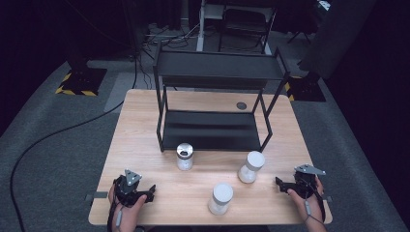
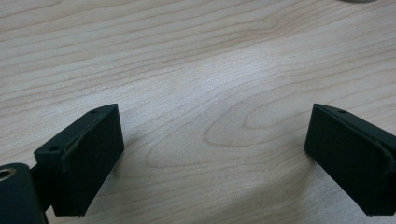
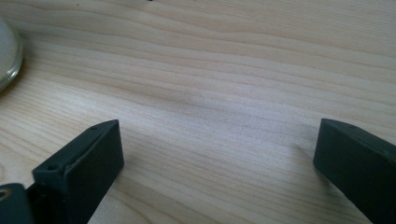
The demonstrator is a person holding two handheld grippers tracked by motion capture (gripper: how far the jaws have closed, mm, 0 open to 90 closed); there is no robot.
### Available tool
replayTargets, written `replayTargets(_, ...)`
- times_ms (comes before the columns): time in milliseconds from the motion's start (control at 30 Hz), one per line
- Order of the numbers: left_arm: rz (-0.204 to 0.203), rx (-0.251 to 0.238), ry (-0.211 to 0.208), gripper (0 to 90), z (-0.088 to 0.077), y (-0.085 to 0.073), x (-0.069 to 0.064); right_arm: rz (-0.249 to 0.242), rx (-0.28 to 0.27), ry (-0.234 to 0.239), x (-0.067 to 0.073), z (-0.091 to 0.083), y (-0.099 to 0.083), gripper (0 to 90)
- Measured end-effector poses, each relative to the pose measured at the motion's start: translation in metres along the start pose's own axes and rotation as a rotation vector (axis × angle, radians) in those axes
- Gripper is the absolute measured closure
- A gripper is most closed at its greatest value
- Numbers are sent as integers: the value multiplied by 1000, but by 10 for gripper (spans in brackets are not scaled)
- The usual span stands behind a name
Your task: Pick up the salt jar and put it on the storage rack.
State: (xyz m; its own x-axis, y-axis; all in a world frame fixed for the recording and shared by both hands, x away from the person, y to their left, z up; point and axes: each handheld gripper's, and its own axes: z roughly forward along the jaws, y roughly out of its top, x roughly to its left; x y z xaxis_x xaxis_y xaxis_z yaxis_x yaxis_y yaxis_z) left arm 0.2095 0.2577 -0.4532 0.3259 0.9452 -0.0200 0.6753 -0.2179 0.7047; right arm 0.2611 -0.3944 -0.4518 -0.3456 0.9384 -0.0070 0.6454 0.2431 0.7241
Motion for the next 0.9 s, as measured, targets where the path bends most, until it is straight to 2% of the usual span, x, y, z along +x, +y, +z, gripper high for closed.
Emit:
replayTargets(300,4,2,1,42,0,1,0,0,0,0,0,0,0,14)
replayTargets(367,2,0,-10,66,-1,1,2,0,0,0,0,0,0,14)
replayTargets(900,-8,-146,-29,52,-16,9,-8,0,1,-1,0,0,0,12)
